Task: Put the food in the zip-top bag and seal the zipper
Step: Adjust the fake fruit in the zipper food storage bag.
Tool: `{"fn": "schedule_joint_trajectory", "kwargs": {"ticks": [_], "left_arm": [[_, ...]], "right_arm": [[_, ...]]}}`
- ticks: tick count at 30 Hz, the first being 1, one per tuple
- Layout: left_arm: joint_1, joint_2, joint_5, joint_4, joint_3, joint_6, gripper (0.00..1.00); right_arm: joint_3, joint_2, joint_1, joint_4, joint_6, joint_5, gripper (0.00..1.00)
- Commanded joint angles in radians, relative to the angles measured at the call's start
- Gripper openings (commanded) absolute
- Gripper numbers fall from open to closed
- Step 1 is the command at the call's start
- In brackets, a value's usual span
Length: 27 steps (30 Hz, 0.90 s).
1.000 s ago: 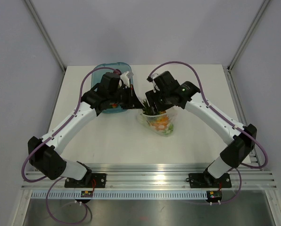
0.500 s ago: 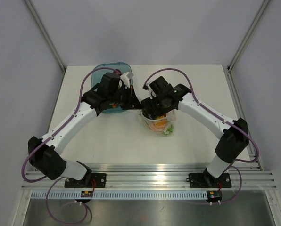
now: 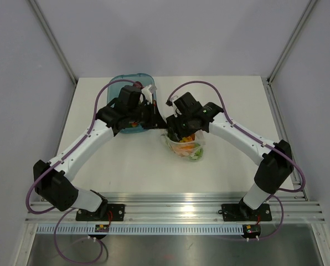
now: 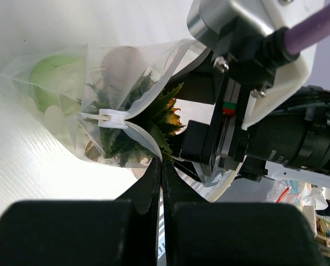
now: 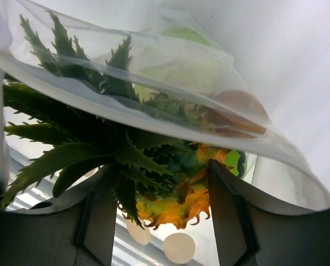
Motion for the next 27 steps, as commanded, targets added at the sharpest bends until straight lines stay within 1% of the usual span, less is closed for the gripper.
{"fn": "schedule_joint_trajectory", "kwargs": {"ticks": [1,2,4,5,13,20,23,24,26,27], "left_arm": [[-0.005,0.0,0.024,0.055,0.036,0.007,0.0],[-0.005,0.002,0.024,0.056,0.035,0.005,0.0],[-0.005,0.0,0.027,0.058,0.035,0.004,0.0],[-0.005,0.002,0.028,0.059,0.036,0.004,0.0],[-0.005,0.003,0.028,0.056,0.038,0.008,0.0],[-0.005,0.012,0.028,0.055,0.049,0.008,0.0],[-0.005,0.015,0.028,0.055,0.053,0.007,0.0],[-0.005,0.018,0.024,0.053,0.056,0.008,0.0],[-0.005,0.02,0.025,0.049,0.062,0.01,0.0],[-0.005,0.02,0.025,0.047,0.064,0.008,0.0]], "right_arm": [[0.033,-0.017,0.039,-0.068,0.016,0.073,0.32],[0.042,-0.02,0.045,-0.076,0.018,0.081,0.25],[0.065,-0.025,0.06,-0.1,0.028,0.107,0.03],[0.068,-0.026,0.065,-0.105,0.03,0.11,0.0],[0.093,-0.062,0.082,-0.137,0.064,0.152,0.0],[0.225,-0.029,0.102,-0.301,0.065,0.216,0.0],[0.286,0.0,0.11,-0.346,0.074,0.192,0.0],[0.314,0.01,0.114,-0.384,0.077,0.19,0.0],[0.337,0.05,0.125,-0.447,0.077,0.178,0.0],[0.335,0.058,0.129,-0.452,0.077,0.178,0.0]]}}
